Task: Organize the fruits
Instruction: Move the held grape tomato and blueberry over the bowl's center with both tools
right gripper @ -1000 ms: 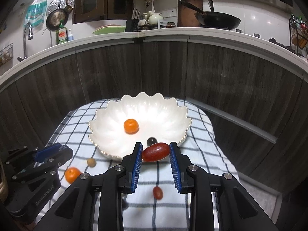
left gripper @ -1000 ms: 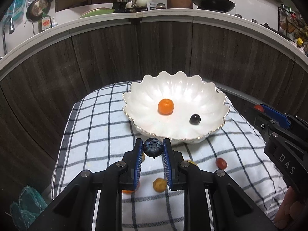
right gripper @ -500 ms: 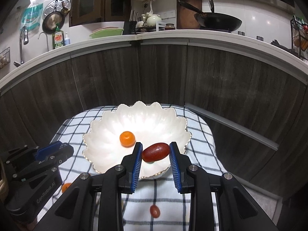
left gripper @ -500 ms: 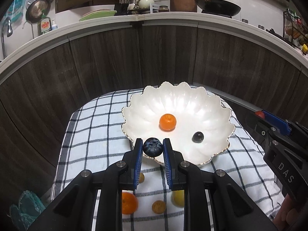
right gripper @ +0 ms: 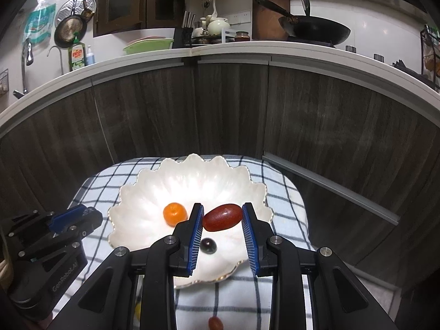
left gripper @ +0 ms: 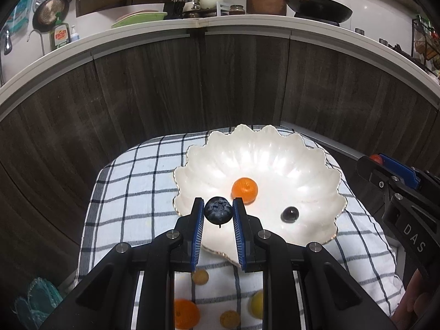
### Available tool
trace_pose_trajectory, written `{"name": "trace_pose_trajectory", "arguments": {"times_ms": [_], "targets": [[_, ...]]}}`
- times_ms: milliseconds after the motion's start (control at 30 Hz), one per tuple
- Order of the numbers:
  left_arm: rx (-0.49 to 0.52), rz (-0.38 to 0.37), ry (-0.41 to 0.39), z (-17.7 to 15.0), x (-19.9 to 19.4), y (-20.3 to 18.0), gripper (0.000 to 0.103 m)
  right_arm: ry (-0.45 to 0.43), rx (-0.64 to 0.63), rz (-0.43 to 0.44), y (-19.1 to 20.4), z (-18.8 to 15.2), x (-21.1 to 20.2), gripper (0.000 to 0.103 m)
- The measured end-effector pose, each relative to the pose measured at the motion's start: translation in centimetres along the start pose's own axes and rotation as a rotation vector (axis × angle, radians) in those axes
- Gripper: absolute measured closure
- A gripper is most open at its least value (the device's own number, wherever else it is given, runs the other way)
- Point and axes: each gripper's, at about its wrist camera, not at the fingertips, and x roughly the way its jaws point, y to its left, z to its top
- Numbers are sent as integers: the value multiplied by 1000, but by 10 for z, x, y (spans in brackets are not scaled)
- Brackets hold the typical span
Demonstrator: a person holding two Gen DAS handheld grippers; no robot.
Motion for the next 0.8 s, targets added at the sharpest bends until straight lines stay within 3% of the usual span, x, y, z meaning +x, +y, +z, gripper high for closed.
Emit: {"name": "trace_pose_trajectory", "arguments": {"times_ms": [800], "targets": [[14, -1, 22, 30, 51, 2, 81, 64, 0, -29, -15, 28, 64, 73]]}}
